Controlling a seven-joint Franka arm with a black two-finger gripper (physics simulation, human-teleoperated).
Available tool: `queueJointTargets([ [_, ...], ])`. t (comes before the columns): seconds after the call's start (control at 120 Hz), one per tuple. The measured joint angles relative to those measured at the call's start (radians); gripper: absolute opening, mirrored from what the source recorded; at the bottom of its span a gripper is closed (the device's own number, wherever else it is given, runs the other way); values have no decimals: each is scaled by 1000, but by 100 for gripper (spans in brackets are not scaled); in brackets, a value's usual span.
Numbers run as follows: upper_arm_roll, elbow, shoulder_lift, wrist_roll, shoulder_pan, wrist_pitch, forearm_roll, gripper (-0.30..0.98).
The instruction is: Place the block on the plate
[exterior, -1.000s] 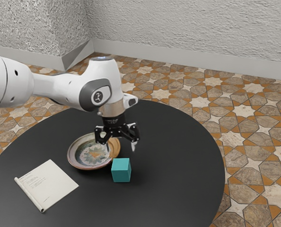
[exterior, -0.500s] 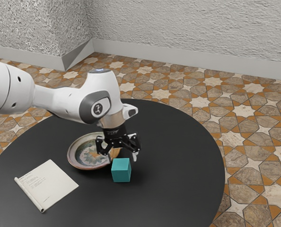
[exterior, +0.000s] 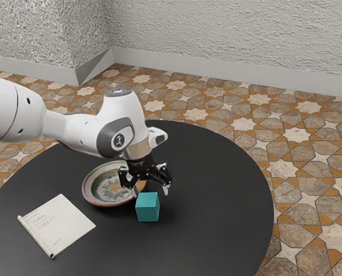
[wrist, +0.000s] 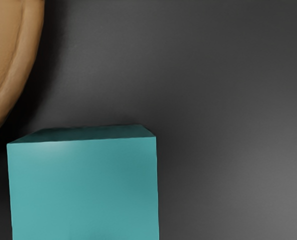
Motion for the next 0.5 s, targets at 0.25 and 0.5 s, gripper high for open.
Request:
queueJointTargets([
  [0.25,-6,0,30,19,5,36,-5,69],
  [0.5,-5,-6,-1,32,10,6,2,69],
])
